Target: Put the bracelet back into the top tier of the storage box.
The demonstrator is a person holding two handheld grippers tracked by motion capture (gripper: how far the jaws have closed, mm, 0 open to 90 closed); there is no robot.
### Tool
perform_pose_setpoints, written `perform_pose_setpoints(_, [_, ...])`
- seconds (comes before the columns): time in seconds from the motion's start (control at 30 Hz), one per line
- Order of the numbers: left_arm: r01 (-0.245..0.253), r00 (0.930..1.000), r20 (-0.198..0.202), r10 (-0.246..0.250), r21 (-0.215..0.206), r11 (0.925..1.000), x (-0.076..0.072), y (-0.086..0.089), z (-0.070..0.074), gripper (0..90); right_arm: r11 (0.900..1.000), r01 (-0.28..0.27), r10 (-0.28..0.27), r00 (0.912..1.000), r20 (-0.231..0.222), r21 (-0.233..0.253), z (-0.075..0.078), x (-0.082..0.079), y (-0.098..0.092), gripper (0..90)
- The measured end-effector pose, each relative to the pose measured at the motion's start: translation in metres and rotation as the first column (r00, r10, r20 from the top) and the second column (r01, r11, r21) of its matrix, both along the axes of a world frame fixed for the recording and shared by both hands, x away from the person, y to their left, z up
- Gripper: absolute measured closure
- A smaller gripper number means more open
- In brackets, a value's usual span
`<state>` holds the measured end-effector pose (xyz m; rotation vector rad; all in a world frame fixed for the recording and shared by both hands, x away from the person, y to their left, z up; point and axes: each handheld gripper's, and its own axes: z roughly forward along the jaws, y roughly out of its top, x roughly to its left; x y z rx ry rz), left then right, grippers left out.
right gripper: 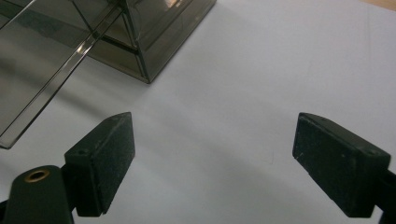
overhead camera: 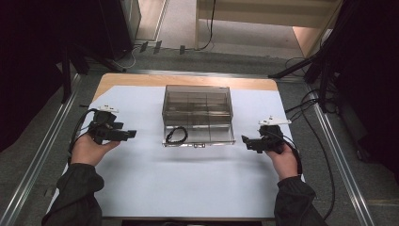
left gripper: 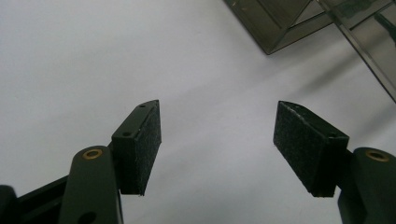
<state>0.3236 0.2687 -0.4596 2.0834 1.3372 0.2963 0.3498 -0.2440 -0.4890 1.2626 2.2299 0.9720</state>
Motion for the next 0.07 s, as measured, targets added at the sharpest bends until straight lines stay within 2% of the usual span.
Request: perform_pose_setpoints(0.07, [-0.043, 0.9990, 0.015, 0.043, 0.032, 0.9986, 0.0003, -0.0010, -0.0023, 33.2, 1.000, -0.001, 0.001, 1.0000, 0.001, 0.000, -0.0002, 0.0001, 0.0002, 14.0])
